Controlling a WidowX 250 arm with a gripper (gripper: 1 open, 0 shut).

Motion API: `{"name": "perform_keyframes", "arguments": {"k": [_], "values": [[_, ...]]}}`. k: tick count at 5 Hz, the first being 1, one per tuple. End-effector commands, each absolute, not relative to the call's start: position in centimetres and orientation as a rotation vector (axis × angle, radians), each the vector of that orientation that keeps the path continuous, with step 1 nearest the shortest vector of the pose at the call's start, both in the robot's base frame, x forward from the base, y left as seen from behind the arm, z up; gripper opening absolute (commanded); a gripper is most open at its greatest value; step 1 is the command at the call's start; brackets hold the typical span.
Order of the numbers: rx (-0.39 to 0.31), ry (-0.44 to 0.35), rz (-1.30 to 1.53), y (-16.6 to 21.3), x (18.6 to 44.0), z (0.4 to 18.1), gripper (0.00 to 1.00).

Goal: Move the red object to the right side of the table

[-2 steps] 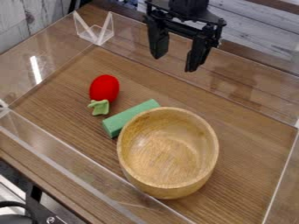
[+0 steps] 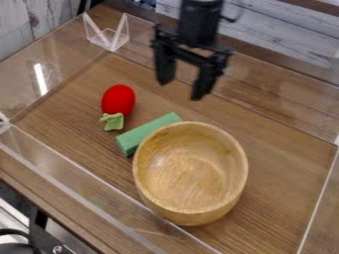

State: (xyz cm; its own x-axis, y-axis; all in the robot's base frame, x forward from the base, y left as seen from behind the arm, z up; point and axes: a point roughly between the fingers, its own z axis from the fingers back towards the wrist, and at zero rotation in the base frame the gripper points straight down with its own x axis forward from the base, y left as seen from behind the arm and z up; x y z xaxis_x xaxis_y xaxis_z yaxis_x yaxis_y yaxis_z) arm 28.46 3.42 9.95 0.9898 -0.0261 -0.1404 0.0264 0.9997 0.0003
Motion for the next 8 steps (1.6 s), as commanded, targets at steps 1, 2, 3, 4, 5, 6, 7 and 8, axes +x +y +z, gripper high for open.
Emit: {"name": "perform_keyframes", "arguments": {"k": [1, 2, 3, 4, 5, 6, 7, 8], "values": [[0.024, 0.091, -0.106, 7.3, 28.4, 10.4, 1.00], [0.027, 0.091, 0.001, 10.2, 26.9, 8.8, 1.00], [0.036, 0.079, 0.118, 11.9, 25.9, 7.1, 1.00], [0.041, 0.079, 0.067, 11.3, 26.5, 5.8, 1.00], [0.044, 0.077, 0.017, 10.5, 27.5, 5.1, 1.00], [0.050, 0.066, -0.027, 10.8, 28.5, 5.1, 1.00], [0.049, 0.071, -0.067, 11.2, 28.9, 5.1, 1.00], [0.040, 0.082, -0.109, 11.4, 29.1, 5.0, 1.00]]}}
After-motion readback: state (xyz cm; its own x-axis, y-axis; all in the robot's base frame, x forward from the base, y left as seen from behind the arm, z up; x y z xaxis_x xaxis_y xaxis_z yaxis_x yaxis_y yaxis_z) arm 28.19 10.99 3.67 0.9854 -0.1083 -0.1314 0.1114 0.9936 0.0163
